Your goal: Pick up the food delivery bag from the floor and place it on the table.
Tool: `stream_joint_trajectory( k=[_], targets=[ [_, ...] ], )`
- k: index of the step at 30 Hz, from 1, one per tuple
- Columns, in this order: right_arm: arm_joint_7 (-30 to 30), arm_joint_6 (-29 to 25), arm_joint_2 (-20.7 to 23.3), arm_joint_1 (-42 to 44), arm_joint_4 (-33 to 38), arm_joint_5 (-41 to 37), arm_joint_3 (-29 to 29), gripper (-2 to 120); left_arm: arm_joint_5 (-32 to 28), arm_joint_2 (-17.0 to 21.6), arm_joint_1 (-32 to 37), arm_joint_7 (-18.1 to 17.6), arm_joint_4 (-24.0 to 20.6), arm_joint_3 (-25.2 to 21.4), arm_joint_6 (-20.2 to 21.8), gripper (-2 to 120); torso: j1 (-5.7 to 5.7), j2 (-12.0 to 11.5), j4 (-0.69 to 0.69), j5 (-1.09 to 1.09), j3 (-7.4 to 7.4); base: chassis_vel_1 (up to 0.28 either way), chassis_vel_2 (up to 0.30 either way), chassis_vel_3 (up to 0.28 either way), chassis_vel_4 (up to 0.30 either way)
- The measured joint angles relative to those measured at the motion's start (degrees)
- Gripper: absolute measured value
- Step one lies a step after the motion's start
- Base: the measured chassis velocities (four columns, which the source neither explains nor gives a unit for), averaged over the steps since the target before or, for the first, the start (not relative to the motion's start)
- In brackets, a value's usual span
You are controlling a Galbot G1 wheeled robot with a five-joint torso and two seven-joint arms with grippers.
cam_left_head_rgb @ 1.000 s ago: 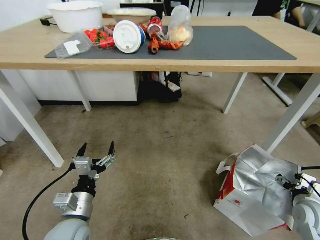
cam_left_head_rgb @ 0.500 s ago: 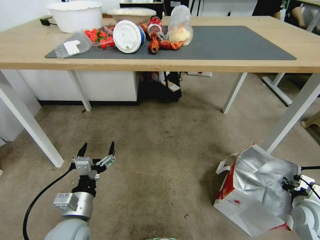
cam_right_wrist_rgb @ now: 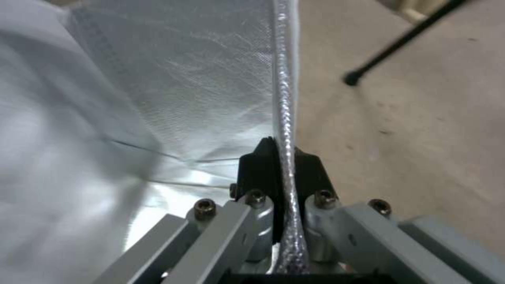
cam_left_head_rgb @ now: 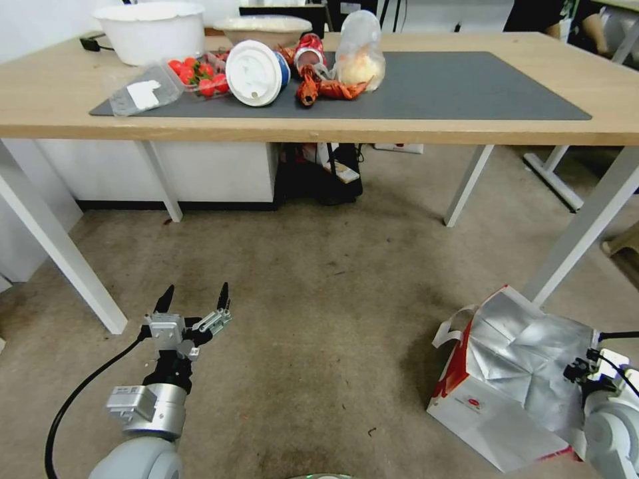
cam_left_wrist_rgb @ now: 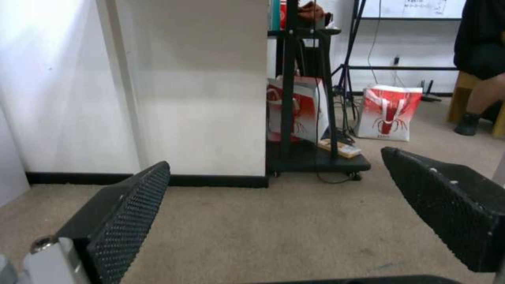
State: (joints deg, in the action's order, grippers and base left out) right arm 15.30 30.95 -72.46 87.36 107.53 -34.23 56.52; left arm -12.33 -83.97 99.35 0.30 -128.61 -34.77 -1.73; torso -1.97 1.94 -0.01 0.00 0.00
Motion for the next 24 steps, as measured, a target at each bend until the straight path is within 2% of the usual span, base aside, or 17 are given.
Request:
stream_joint_trajectory(
  k=[6,12,19,22,24],
  targets=[
    [-2.66,3.42,0.7,2.11,7.97,-5.66,0.06,0,0.02,-0.11,-0.02,0.0,-0.07,0.02,-0.01,100,0.0,0.0,0.0,0.0,0.0,0.0,0.0,0.0,0.0],
    [-3.16,5.99,1.42,2.85,12.72,-9.23,-0.29,0,0.03,-0.16,-0.09,0.01,-0.07,0.05,-0.01,100,0.0,0.0,0.0,0.0,0.0,0.0,0.0,0.0,0.0],
    [-3.27,6.5,1.63,2.92,13.72,-9.93,-0.39,0,0.03,-0.17,-0.11,0.01,-0.07,0.05,-0.01,100,0.0,0.0,0.0,-0.01,0.0,0.0,0.0,0.0,0.0],
    [-3.35,9.71,4.02,2.84,21.13,-16.21,-1.04,0,0.03,-0.28,-0.28,0.01,0.01,0.07,-0.01,100,0.0,0.01,0.0,0.0,0.0,0.0,0.0,0.0,0.0],
    [-3.4,9.96,4.53,2.79,22.04,-17.03,-1.08,0,0.03,-0.29,-0.32,0.01,0.03,0.06,-0.01,100,0.0,0.01,0.01,0.0,0.0,0.0,0.0,0.0,0.0]
  ],
)
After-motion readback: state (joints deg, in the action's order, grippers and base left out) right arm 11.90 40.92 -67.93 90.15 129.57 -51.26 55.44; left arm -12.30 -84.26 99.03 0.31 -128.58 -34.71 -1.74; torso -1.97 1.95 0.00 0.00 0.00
